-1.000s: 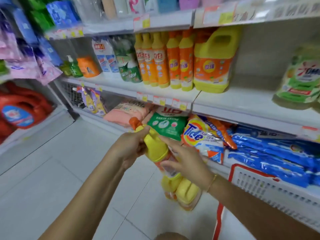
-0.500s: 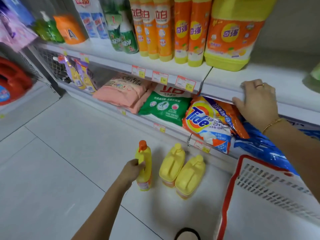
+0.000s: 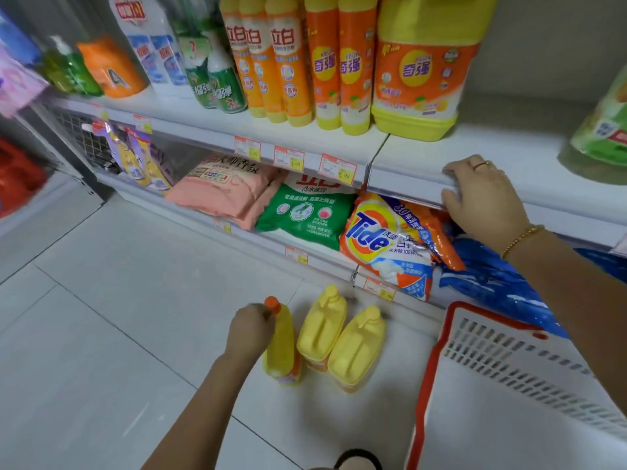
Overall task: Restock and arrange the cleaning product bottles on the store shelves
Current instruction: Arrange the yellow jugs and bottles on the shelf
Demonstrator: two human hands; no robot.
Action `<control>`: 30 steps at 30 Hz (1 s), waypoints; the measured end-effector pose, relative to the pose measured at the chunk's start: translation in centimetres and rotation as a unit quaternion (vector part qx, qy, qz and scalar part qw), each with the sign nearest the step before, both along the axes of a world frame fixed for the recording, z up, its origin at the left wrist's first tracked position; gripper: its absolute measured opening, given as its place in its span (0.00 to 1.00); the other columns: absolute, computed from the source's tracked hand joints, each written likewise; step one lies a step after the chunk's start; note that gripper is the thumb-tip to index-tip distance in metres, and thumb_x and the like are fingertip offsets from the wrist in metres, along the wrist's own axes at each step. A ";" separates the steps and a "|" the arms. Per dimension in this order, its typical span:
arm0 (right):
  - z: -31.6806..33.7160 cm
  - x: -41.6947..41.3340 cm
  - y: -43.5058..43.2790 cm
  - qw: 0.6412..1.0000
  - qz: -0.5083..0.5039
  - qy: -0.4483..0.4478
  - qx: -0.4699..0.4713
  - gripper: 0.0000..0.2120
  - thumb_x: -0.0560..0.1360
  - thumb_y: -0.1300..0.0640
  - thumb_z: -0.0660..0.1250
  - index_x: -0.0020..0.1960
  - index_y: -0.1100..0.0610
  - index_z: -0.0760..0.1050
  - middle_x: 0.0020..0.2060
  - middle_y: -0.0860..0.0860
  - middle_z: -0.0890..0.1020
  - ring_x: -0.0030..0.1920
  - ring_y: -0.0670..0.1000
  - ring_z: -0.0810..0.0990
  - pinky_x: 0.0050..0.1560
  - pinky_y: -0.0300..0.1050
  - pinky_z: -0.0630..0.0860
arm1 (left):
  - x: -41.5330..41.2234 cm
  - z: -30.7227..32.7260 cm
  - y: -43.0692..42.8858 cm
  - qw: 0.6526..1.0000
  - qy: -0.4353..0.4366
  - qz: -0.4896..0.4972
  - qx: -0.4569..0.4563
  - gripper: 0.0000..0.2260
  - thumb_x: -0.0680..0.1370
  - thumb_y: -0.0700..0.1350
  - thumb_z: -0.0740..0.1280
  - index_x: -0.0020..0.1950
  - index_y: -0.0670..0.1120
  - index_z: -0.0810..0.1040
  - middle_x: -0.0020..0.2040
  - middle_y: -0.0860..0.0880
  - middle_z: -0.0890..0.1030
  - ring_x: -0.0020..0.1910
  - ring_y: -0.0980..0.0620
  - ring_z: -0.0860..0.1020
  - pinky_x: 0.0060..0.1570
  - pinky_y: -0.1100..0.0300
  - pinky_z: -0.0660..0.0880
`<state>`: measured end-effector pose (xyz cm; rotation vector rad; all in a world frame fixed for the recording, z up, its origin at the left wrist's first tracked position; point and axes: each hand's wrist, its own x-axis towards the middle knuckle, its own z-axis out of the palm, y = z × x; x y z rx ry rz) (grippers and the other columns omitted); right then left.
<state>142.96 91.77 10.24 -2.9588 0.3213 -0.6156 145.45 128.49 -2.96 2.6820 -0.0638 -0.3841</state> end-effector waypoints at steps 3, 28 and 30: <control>1.2 -1.0 -2.1 0.999 0.008 -0.003 0.045 0.16 0.77 0.55 0.60 0.57 0.65 0.77 0.51 0.64 0.77 0.54 0.64 0.75 0.52 0.53 0.72 | 1.5 5.2 -4.1 0.992 -0.085 -0.058 -0.068 0.11 0.74 0.48 0.64 0.39 0.43 0.81 0.40 0.41 0.84 0.41 0.44 0.81 0.40 0.56 0.73; 0.0 -3.0 -8.1 0.995 -0.029 -0.047 0.088 0.35 0.68 0.29 0.51 0.46 0.57 0.82 0.42 0.50 0.81 0.45 0.52 0.80 0.43 0.42 0.74 | 10.3 25.8 -35.7 0.793 -0.450 -0.026 -0.411 0.17 0.70 0.53 0.66 0.36 0.38 0.76 0.34 0.38 0.77 0.38 0.38 0.76 0.43 0.49 0.71; 0.3 -3.1 -8.0 0.994 -0.030 -0.043 0.093 0.35 0.69 0.29 0.53 0.49 0.57 0.82 0.45 0.51 0.81 0.49 0.53 0.79 0.46 0.43 0.73 | 8.2 26.1 -34.2 0.785 -0.360 0.014 -0.505 0.13 0.72 0.48 0.70 0.32 0.44 0.72 0.31 0.46 0.74 0.35 0.45 0.72 0.38 0.55 0.67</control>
